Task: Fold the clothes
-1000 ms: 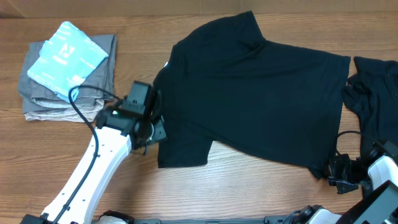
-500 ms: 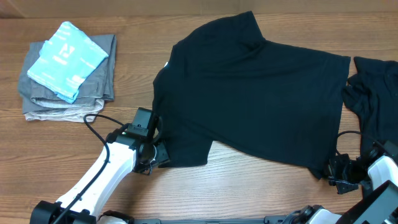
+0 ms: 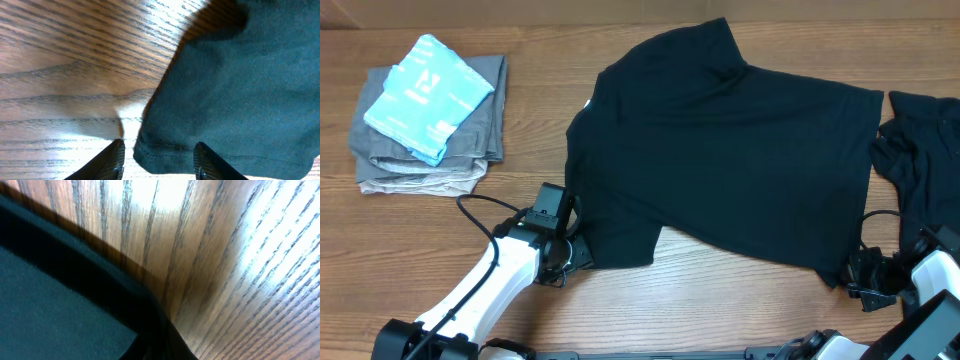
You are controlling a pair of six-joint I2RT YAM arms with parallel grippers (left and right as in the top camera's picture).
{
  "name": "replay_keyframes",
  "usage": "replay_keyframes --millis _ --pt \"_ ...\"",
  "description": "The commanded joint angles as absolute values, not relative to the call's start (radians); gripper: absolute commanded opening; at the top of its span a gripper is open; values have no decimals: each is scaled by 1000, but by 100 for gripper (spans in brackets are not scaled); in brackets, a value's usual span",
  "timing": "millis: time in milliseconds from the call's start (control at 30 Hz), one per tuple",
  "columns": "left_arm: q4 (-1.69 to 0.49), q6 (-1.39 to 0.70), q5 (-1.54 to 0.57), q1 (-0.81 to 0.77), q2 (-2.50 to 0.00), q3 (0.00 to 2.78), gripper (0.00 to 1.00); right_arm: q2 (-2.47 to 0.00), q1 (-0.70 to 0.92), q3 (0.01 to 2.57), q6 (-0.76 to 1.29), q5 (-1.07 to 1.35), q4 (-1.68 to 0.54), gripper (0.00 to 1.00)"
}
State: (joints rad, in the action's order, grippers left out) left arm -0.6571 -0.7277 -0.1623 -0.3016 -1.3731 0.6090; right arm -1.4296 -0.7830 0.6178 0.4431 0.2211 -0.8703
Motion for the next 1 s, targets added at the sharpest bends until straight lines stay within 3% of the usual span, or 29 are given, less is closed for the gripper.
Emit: replay_keyframes --millis 0,400,467,533,567,733,967 --pt "-653 -741 -174 -302 -1374 597 49 -1429 -780 609 437 217 -864 9" --pt "-591 -764 -178 -302 -1375 533 44 -1429 -780 609 438 218 -863 8" --pt "-581 -764 -177 -302 -1374 533 29 -1429 -780 609 438 218 -864 4" --pt "-574 -764 -177 -302 -1374 533 8 -1429 -780 609 437 218 -865 4" --pt "-572 -763 -177 -302 -1374 533 4 -1429 -780 609 437 217 -865 4" --pt "-603 -694 -184 -302 -1374 552 4 -1429 -780 636 392 218 -883 4" --pt "-820 -604 -141 -302 -1374 744 4 -1429 -779 664 396 262 -913 4"
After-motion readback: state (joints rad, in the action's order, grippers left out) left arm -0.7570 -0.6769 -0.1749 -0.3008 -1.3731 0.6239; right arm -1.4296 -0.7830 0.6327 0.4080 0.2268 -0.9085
